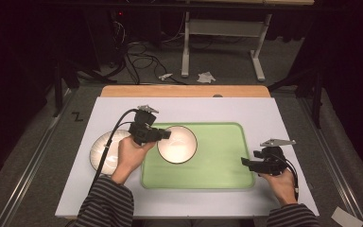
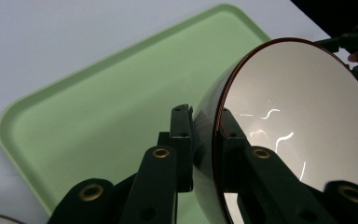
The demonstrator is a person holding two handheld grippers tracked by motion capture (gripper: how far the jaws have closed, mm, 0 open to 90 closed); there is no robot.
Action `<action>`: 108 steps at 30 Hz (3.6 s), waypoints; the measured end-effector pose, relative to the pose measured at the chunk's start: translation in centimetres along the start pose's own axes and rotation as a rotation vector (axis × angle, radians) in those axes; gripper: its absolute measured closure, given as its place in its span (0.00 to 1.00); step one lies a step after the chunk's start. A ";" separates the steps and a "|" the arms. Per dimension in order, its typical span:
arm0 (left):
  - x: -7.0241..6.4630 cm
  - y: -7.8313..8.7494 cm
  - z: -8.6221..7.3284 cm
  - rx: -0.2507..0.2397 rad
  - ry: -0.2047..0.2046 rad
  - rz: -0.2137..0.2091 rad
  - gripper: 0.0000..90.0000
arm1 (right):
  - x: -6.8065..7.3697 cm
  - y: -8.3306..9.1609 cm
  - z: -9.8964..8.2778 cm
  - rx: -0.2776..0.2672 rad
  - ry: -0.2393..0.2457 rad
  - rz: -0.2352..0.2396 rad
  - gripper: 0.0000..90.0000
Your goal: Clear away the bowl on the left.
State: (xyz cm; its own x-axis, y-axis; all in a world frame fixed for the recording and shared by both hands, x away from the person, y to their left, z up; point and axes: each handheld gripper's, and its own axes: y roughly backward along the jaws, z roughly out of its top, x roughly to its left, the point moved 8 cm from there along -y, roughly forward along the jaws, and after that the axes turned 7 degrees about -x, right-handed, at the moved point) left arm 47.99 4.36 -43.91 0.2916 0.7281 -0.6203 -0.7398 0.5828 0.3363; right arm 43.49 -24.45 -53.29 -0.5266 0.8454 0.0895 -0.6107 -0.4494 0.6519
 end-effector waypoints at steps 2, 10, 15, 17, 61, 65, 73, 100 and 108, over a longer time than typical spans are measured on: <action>0.2 -0.7 -0.6 0.013 -0.005 0.008 0.90 | 0.0 0.1 -0.1 -0.002 -0.006 -0.001 0.41; 0.4 -2.1 -1.4 0.039 -0.005 0.016 0.90 | -0.3 0.6 -0.5 -0.005 -0.014 -0.013 0.41; 0.1 -3.0 -2.0 0.057 -0.002 0.014 0.90 | -0.4 1.5 -0.7 -0.027 -0.023 -0.024 0.41; 0.2 -3.5 -2.3 0.068 0.000 0.014 0.90 | -0.5 1.7 -0.8 -0.032 -0.019 -0.028 0.41; 3.7 -7.5 -5.3 0.105 -0.053 0.141 0.91 | -0.7 2.3 -1.6 -0.024 -0.026 -0.047 0.41; 3.8 -7.6 -5.2 0.109 -0.039 0.142 0.91 | -0.6 2.3 -1.6 -0.024 -0.024 -0.046 0.41; 3.8 -7.4 -4.9 0.100 -0.017 0.132 0.89 | -0.6 2.3 -1.6 -0.022 -0.024 -0.044 0.41; 2.3 -4.7 -1.6 -0.022 -0.061 0.095 0.57 | -0.4 2.0 -1.4 -0.020 -0.004 -0.033 0.41; 2.0 -3.7 -1.3 -0.027 -0.078 0.094 0.56 | -0.2 1.6 -1.0 -0.022 0.009 -0.021 0.41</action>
State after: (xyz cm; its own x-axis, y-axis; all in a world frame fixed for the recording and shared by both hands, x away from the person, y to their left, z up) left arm 50.52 3.22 -47.32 0.2658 0.8052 -0.5300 -0.7816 0.5019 0.3704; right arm 42.02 -25.58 -52.98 -0.5188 0.8521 0.0691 -0.6348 -0.4381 0.6365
